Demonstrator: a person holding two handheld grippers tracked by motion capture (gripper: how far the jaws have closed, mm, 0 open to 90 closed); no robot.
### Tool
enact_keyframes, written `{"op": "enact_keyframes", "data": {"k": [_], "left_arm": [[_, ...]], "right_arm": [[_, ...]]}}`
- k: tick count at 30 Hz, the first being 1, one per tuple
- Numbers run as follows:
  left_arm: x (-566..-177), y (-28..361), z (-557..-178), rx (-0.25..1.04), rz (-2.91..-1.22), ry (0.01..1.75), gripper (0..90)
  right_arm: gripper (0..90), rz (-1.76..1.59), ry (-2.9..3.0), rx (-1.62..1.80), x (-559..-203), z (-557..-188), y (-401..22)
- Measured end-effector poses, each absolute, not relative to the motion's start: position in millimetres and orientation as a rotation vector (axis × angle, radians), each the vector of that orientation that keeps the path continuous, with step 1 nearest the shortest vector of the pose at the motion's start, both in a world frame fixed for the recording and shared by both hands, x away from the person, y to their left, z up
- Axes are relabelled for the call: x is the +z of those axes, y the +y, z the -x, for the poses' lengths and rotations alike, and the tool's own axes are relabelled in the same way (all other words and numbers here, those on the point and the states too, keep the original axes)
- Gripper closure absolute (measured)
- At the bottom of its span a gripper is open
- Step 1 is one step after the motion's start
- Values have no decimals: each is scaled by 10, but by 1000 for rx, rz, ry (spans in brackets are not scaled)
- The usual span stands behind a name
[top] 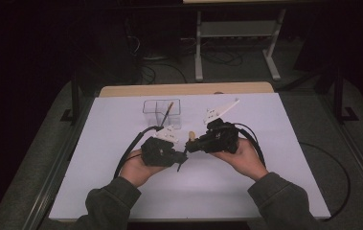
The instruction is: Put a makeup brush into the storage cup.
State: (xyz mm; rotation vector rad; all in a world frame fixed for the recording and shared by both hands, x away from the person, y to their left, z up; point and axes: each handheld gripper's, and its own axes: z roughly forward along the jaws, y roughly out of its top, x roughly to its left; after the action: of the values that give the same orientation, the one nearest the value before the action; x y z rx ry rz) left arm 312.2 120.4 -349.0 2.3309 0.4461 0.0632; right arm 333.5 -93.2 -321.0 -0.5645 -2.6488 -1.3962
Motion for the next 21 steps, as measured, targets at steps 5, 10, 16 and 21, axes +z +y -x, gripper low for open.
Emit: {"op": "enact_keyframes", "data": {"k": [5, 10, 16, 21], "left_arm": [[-3493, 1209, -3119, 58, -2326, 450, 836], [-3496, 1213, -3117, 55, -2322, 448, 836], [-3510, 1205, -3111, 58, -2321, 427, 836], [-3523, 1209, -3109, 43, -2322, 427, 833]], "right_arm": [[820, 565, -2643, -1402, -3209, -3331, -913], [816, 562, -2641, -1403, -3206, -3331, -893], [816, 555, -2639, -1402, -3211, -3326, -863], [827, 548, -2659, -1387, -3210, -3321, -853]]}}
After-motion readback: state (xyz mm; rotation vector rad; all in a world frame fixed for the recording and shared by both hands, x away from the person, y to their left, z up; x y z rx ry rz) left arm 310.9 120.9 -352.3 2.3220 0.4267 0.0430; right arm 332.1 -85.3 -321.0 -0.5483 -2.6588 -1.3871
